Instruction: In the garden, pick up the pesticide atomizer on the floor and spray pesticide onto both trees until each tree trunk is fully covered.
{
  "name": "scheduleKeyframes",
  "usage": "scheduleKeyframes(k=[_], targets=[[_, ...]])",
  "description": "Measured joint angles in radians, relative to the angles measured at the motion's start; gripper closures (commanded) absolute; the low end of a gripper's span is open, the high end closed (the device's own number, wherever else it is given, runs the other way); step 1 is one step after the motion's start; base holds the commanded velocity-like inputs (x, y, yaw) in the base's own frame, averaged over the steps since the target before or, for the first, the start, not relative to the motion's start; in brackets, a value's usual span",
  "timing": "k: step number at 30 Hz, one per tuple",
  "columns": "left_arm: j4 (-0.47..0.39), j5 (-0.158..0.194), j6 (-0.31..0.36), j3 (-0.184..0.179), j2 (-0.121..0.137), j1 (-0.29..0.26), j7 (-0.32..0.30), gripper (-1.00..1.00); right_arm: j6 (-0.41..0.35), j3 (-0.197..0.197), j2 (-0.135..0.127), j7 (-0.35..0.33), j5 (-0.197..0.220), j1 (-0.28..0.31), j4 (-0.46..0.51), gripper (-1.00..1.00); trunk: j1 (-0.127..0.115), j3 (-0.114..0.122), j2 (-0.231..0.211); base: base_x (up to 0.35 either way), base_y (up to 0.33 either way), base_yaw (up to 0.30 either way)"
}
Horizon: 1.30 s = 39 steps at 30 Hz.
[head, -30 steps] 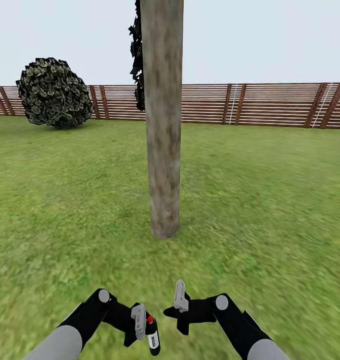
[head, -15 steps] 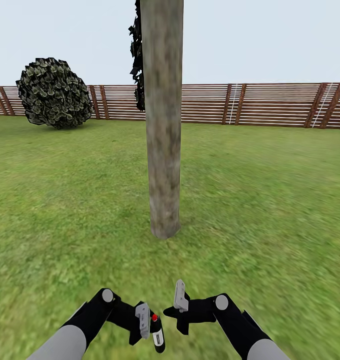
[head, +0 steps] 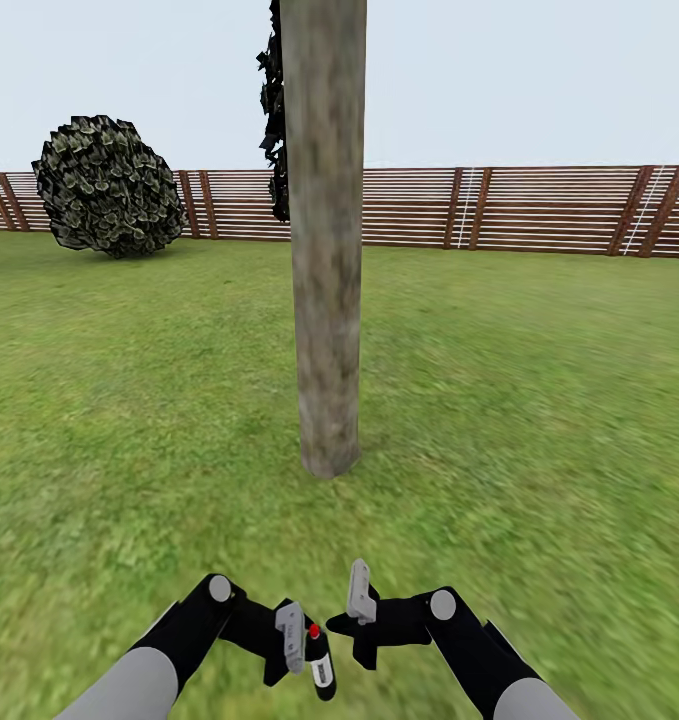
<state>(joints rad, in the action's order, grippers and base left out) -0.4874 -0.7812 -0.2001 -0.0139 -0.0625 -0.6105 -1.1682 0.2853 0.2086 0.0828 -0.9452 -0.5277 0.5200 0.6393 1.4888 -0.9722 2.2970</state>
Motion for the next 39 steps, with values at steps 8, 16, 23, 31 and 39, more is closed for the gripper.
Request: scheduleKeyframes(k=[8, 16, 23, 31, 39], targets=[[0.000, 0.001, -0.001, 0.000, -0.002, -0.001, -0.001, 1.00, 0.000, 0.000, 0.000, 0.000, 0.000, 0.000, 0.000, 1.00, 0.000, 0.000, 0.000, 0.000, 0.000, 0.000], [0.000, 0.000, -0.002, 0.000, -0.015, -0.002, -0.001, 1.00, 0.000, 0.000, 0.000, 0.000, 0.000, 0.000, 0.000, 1.00, 0.000, 0.000, 0.000, 0.000, 0.000, 0.000], [0.000, 0.000, -0.002, 0.000, -0.017, -0.002, -0.001, 1.00, 0.000, 0.000, 0.000, 0.000, 0.000, 0.000, 0.000, 1.00, 0.000, 0.000, 0.000, 0.000, 0.000, 0.000], [0.001, 0.000, -0.001, 0.001, -0.017, -0.006, 0.000, 1.00, 0.000, 0.000, 0.000, 0.000, 0.000, 0.000, 0.000, 1.00, 0.000, 0.000, 0.000, 0.000, 0.000, 0.000], [0.004, -0.009, 0.000, 0.002, 0.009, -0.006, 0.000, 1.00, 0.000, 0.000, 0.000, -0.001, 0.000, 0.000, 0.000, 1.00, 0.000, 0.000, 0.000, 0.000, 0.000, 0.000]])
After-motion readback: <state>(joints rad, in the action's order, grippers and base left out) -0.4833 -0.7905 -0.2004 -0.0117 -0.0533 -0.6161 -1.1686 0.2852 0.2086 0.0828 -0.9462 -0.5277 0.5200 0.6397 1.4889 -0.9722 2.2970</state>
